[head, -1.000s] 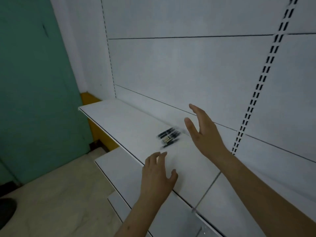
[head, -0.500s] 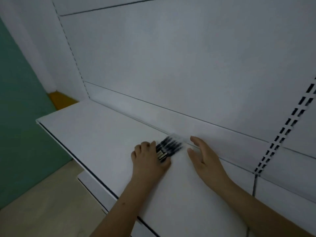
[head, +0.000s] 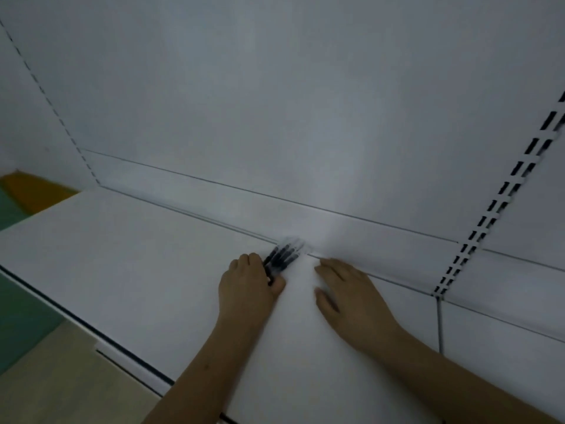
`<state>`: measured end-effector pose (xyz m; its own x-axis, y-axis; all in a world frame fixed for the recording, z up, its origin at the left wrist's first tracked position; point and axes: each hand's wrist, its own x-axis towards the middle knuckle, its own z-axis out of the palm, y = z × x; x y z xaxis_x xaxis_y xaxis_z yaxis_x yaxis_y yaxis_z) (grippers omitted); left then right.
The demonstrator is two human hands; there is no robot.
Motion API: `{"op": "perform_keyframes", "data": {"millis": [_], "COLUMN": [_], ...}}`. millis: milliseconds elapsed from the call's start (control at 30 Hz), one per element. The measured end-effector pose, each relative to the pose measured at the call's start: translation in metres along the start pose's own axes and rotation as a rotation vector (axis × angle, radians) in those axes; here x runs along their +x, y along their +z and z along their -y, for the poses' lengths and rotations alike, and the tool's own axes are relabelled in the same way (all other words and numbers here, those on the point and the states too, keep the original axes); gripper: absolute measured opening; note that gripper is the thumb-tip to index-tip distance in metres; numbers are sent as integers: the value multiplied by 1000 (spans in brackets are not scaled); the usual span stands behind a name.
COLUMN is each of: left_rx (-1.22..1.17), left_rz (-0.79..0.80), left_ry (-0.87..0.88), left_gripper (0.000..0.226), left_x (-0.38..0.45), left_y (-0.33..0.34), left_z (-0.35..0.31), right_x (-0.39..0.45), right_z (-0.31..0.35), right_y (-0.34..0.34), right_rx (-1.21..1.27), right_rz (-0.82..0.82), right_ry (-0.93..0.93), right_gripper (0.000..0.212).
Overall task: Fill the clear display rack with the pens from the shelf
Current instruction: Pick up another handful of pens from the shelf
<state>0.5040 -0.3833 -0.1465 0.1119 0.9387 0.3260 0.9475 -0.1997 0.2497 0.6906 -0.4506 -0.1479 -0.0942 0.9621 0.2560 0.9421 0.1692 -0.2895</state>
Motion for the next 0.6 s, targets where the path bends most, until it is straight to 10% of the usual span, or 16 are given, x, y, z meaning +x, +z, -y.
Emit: {"op": "perform_keyframes", "data": {"millis": [333,600], "left_rx": [-211,-1086], "left_rz": [19,348], "left_ry": [174,129], "left_gripper": [23,21], "left_x": [-8,-49], "left_y": [-14,-37], "left_z": [-1,-71], "right_x": [-3,-129], "right_z": [1,-24], "right_y": [-6,-82], "right_rx": [55,119], "right_rz": [54,-186], "right_ry": [14,283], "right_gripper": [64,53]}}
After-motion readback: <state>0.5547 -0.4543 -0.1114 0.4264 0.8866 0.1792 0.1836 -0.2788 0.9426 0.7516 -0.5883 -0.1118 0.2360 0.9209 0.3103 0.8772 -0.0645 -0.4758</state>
